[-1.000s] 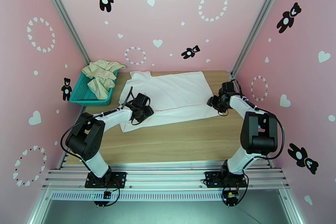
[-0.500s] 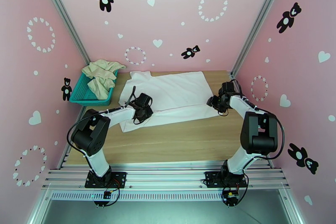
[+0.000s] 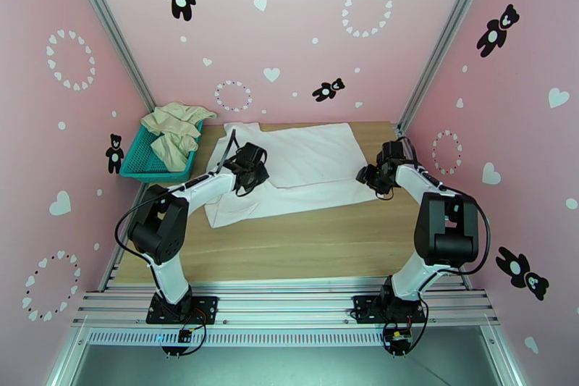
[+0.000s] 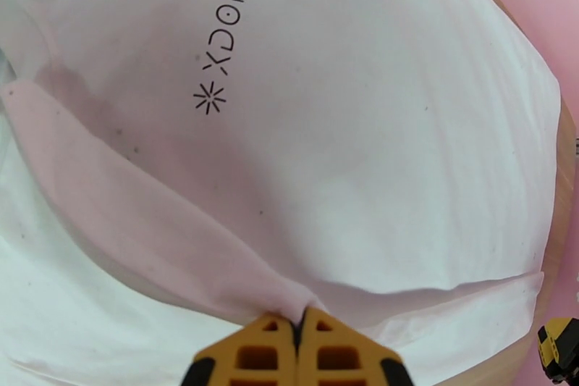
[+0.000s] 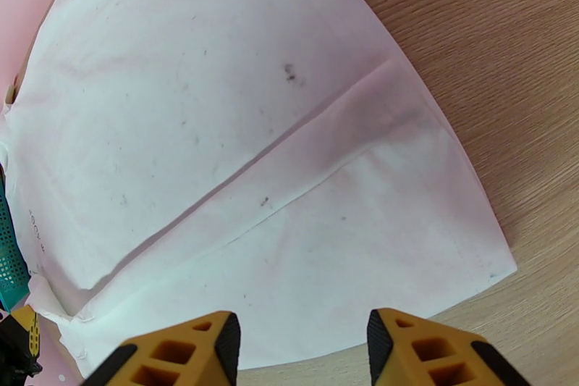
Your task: Fold and stack the mixed laundry pile
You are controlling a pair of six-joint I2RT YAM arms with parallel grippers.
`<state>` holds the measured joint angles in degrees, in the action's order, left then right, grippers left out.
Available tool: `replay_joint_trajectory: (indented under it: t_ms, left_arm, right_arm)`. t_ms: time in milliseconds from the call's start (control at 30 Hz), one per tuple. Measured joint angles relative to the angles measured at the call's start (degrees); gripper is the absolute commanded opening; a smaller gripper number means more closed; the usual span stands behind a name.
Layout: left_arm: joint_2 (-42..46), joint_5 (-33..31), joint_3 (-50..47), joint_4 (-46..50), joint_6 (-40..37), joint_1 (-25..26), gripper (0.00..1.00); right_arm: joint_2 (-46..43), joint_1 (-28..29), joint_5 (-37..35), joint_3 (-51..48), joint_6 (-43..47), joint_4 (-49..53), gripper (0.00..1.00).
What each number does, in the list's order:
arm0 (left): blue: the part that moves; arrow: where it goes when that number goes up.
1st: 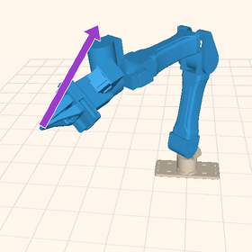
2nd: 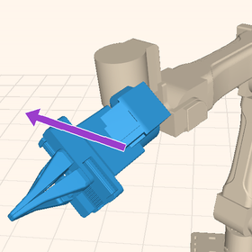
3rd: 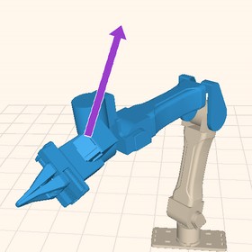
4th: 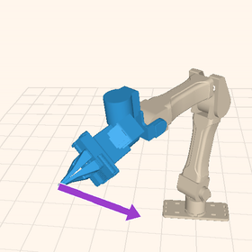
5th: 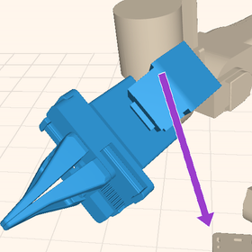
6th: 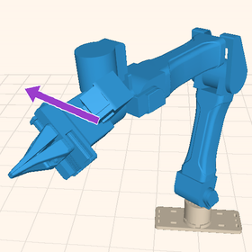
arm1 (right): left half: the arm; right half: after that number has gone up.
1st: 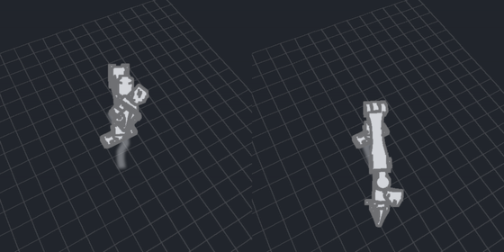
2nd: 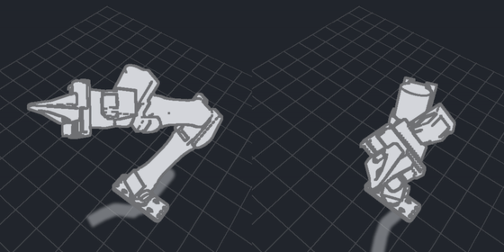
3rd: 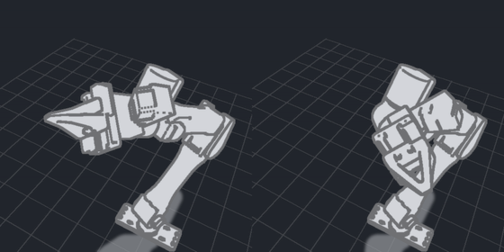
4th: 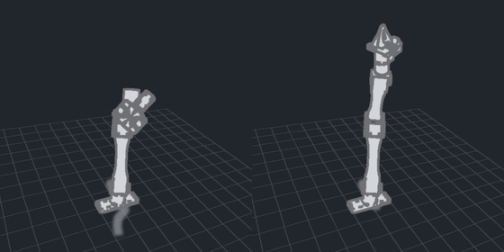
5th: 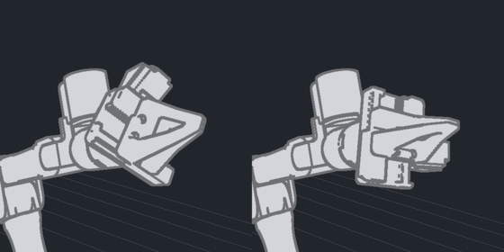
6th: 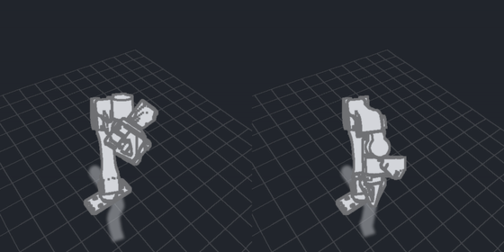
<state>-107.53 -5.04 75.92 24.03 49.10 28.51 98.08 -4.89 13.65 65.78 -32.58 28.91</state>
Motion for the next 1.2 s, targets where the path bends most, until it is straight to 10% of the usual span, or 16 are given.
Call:
replay_joint_trajectory:
  t_ms: [67,367,800,1200]
  left_arm:
    - [-2.19,-0.15,0.96,-0.02,-0.37,-0.35,0.0]
    - [-5.2,-4.07,2.69,1.62,-2.27,-1.66,0.6]
    - [12.55,-5.6,-2.38,4.31,-9.86,-2.12,0.52]
    - [3.19,1.25,-14.8,-3.43,-8.83,-2.99,0.53]
  right_arm:
    - [-0.02,0.0,-0.02,0.2,0.02,0.35,0.52]
    - [-2.54,0.07,-0.5,1.29,0.68,3.1,0.52]
    - [2.8,9.42,-1.97,3.98,1.07,1.97,0.5]
    - [14.99,6.86,-5.46,9.55,1.42,2.19,0.49]
